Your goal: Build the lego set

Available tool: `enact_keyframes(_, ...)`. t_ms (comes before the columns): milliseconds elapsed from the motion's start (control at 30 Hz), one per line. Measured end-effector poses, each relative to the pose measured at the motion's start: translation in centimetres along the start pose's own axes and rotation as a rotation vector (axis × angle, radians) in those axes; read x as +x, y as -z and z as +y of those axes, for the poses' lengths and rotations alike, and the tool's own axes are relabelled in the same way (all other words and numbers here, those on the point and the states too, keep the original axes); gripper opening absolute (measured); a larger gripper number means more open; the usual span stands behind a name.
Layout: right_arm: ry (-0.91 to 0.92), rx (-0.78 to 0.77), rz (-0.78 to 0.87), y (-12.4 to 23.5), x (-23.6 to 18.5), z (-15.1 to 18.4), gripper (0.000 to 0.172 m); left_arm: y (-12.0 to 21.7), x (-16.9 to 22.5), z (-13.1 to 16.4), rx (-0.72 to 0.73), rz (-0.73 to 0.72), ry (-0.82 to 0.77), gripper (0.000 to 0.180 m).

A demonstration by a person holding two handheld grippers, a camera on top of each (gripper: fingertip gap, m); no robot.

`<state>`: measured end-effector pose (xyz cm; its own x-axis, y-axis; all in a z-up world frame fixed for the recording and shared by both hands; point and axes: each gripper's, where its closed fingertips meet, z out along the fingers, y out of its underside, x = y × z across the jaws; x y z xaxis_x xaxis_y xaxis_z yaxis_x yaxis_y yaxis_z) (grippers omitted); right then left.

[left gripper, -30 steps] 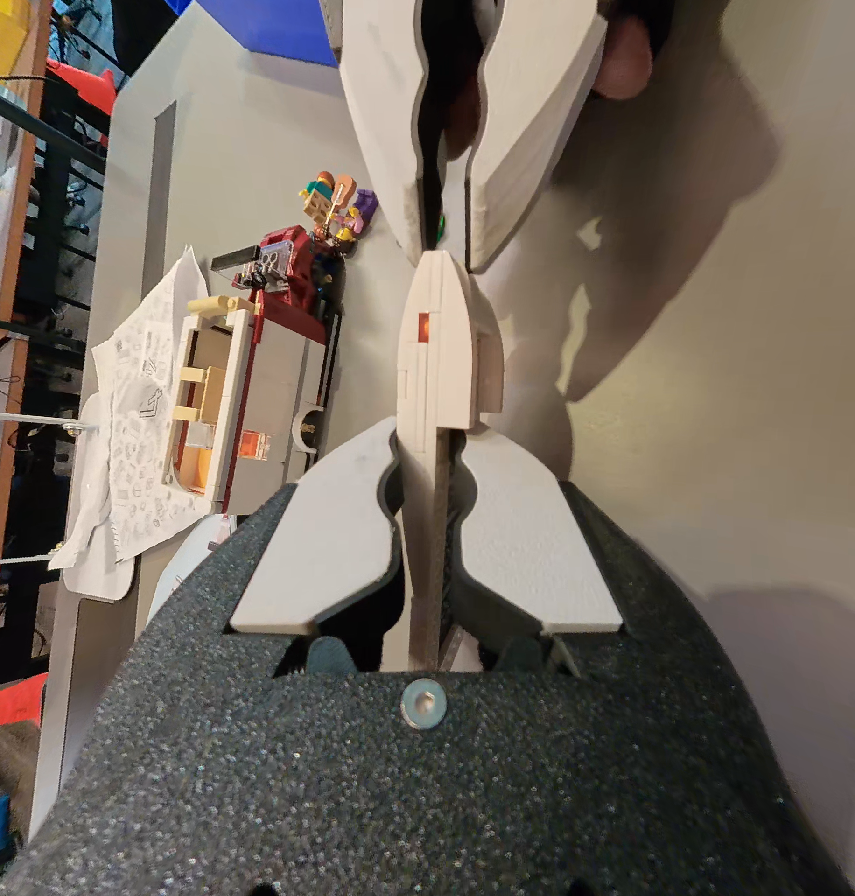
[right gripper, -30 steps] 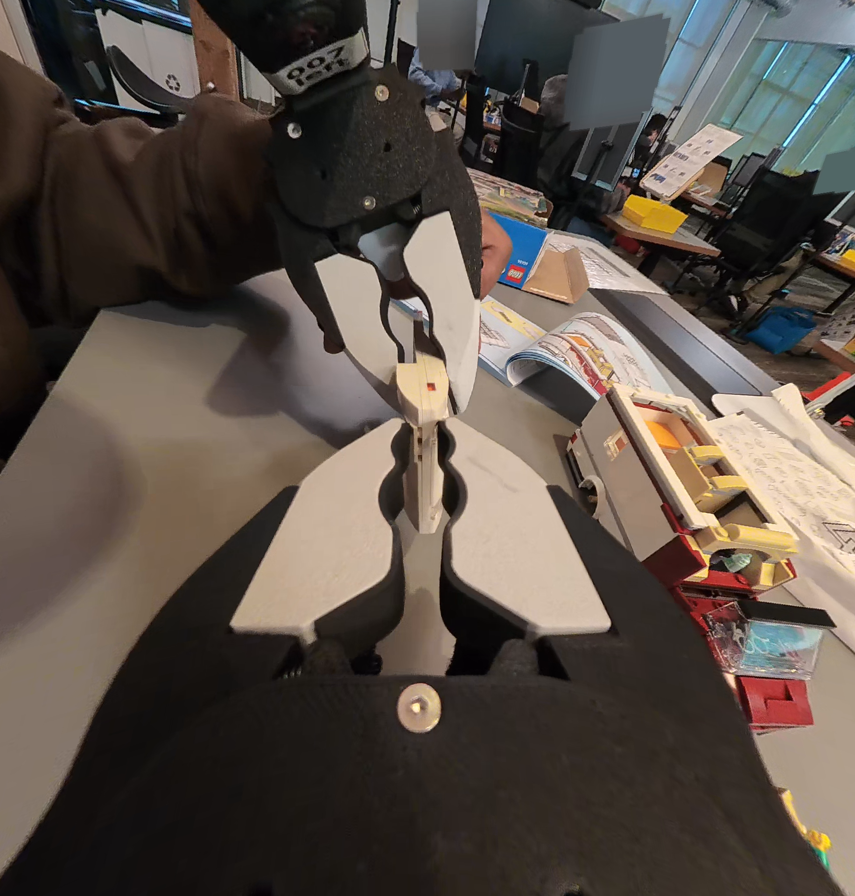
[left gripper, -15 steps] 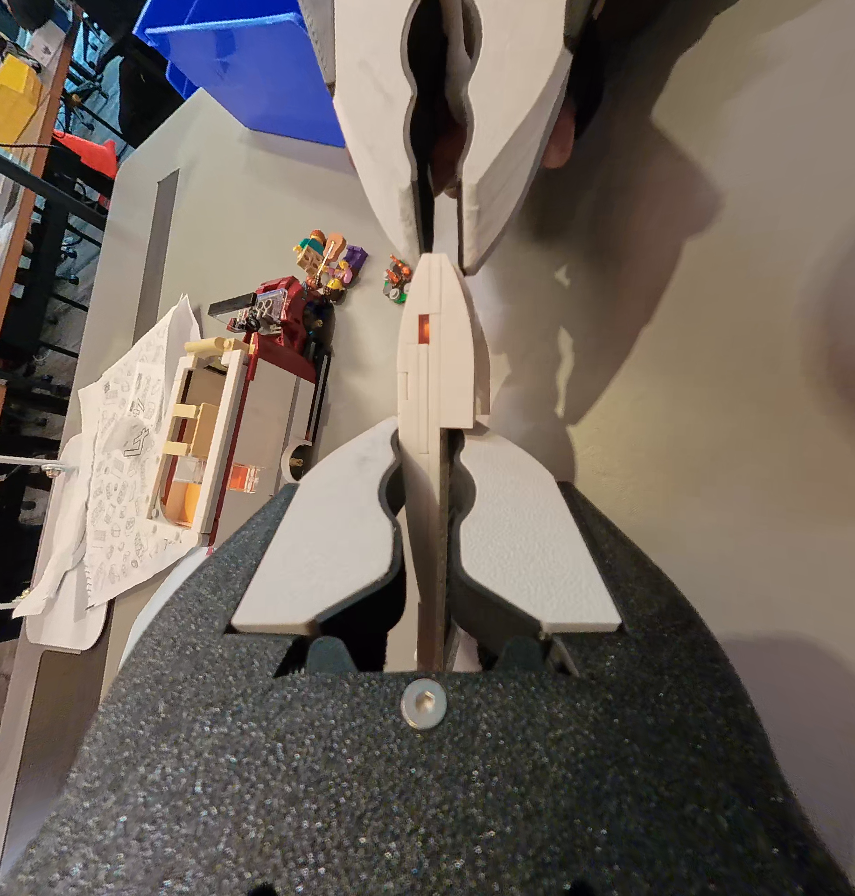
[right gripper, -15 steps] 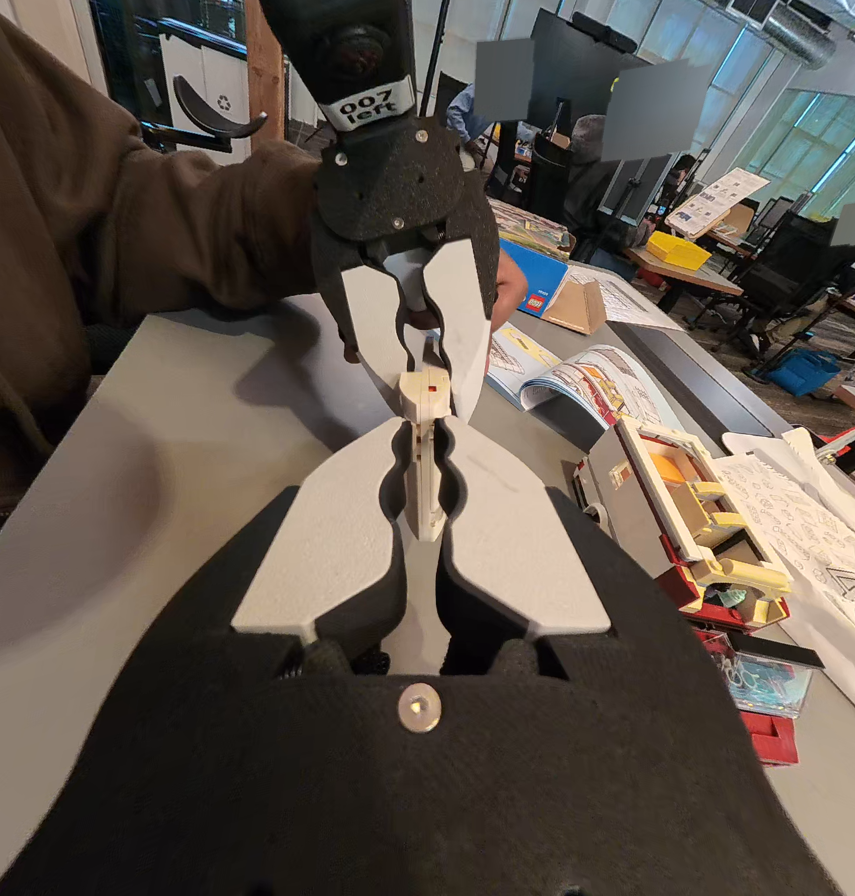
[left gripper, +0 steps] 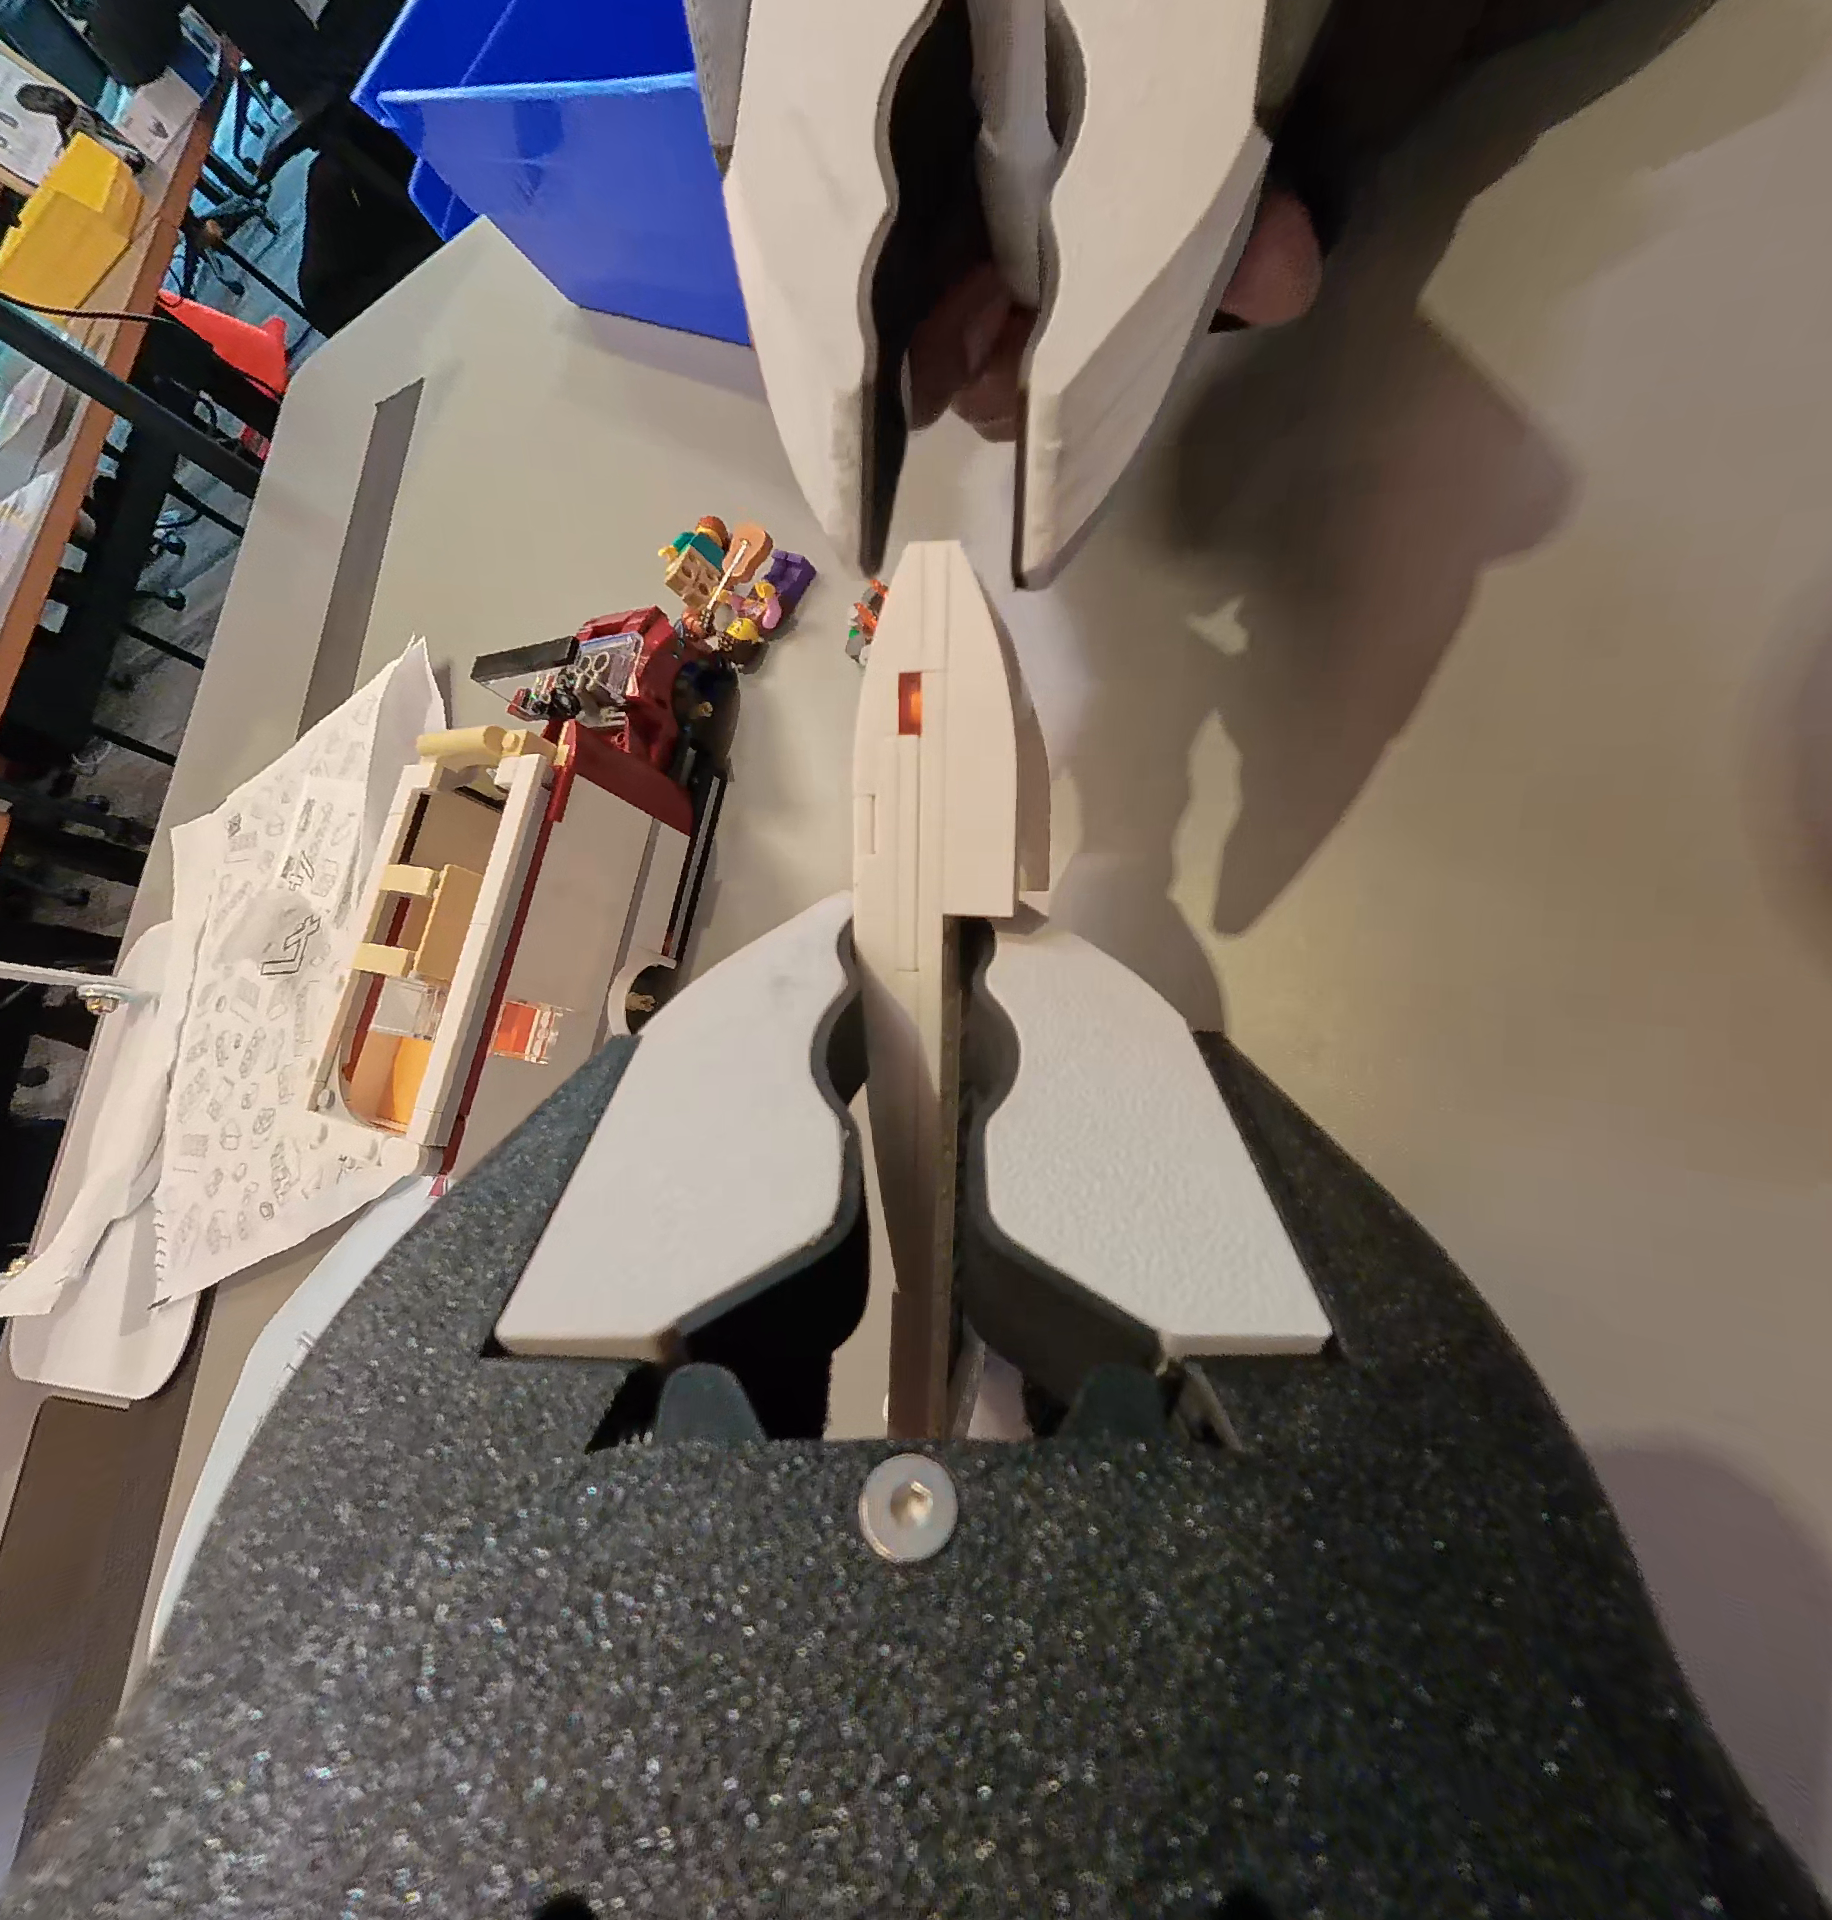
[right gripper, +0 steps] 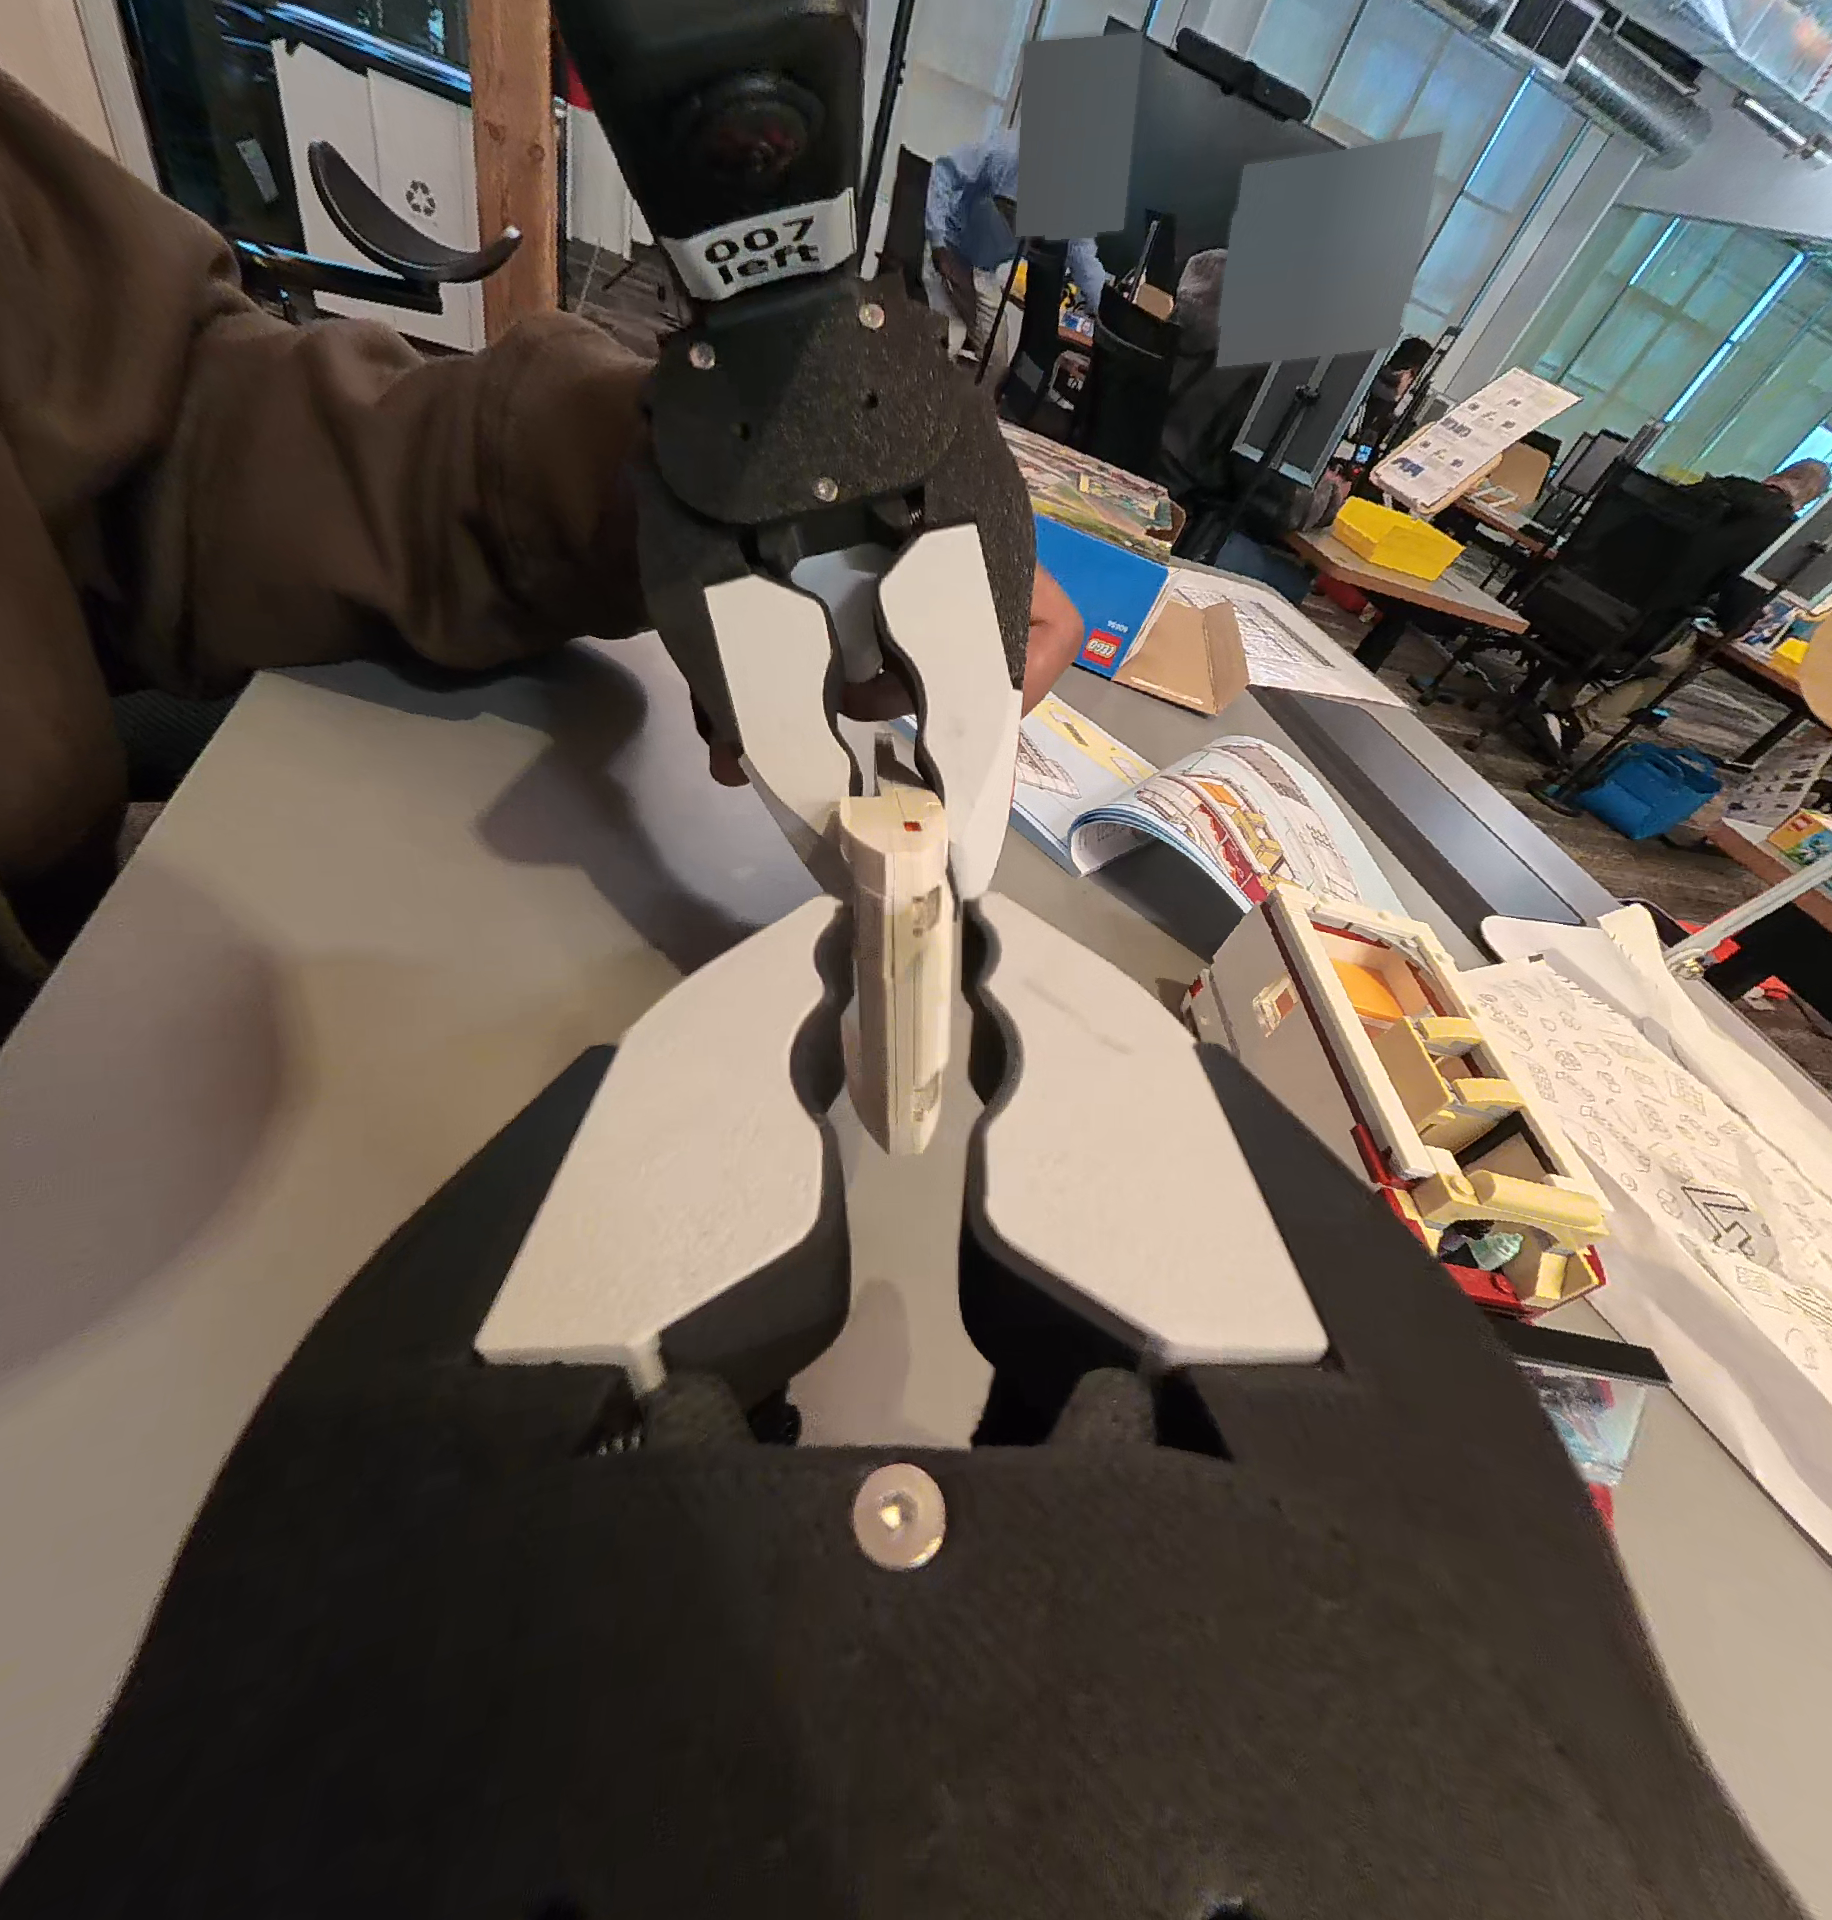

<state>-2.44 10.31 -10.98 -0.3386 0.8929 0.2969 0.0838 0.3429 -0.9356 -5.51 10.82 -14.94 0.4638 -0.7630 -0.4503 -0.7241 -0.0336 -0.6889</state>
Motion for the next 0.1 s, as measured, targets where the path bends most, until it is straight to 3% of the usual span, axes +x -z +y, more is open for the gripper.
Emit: enact_keyframes(100, 0.007, -0.016, 0.000, -0.13, -0.08, 0.27, 0.018, 0.08, 0.05, -0.36, 0.021, 0.005, 0.008, 0.015)
